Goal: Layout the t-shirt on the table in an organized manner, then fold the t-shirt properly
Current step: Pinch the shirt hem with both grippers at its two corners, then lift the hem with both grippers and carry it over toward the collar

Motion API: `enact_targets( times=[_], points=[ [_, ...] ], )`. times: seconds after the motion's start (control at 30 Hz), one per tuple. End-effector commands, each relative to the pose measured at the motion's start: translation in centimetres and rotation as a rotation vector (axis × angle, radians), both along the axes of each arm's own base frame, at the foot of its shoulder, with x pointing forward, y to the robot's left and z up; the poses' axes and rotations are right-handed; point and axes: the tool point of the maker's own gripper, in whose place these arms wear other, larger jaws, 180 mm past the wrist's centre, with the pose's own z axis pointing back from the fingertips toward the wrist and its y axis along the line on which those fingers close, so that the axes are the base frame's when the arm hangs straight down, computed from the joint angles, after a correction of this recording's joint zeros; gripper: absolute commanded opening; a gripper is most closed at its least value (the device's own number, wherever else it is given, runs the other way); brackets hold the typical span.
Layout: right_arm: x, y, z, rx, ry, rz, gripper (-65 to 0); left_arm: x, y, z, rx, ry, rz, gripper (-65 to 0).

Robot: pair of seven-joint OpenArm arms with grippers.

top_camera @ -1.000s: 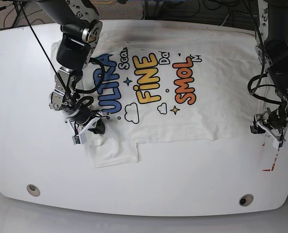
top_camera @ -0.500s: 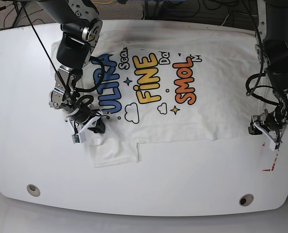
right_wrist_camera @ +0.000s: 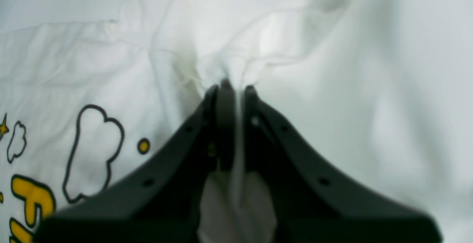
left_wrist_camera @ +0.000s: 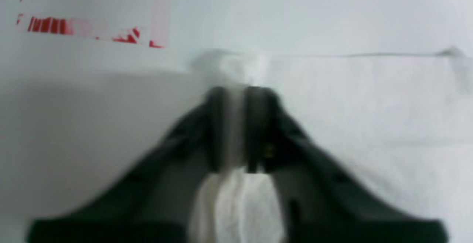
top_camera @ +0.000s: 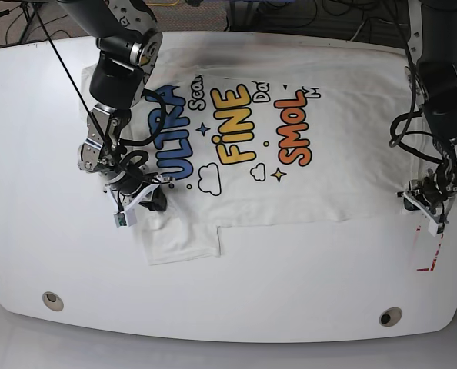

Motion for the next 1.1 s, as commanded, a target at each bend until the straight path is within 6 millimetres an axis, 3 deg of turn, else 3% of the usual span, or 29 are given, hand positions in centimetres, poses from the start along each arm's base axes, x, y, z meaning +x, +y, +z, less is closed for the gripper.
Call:
enact_targets(
  times=[0.0,0.17,0.27,0.4,0.5,0.67,1.07],
  points=[
    [0.1,-0.5,-0.1,-0.045,0.026,0.018,-62.1,0.4,-0.1,0.5,0.033,0.017,-0.035,-65.0],
    [0.3,-0.6,0.3,-0.05,0.015,0.016,-62.1,0.6,-0.7,0.5,0.032,0.013,-0.053,-65.0],
    [0.9,-1.2,1.6,-0.073,-0.024,0.009,-62.1,1.2,-1.2,1.4,0.034,-0.016,-0.093,-65.0],
    [1.6,-2.2,4.0,-0.125,-0.079,0.002,-62.1,2.8,-4.3,3.2,0.024,-0.084,-0.196,-65.0],
    [1.3,-3.0,4.7,-0.165,-0.076,0.002,-62.1,2.4,-5.5,3.3,0.035,-0.075,-0.256,-65.0],
    [1.1,-5.1,6.6,-0.234,-0.104,-0.014,-62.1,2.6,-5.4,5.1,0.098,-0.087,-0.285,-65.0],
    [-1.1,-6.9,8.6,-0.346,-0.137,-0.028,-62.1,0.8,-2.7,7.4,0.172,-0.11,-0.226,-65.0]
  ],
)
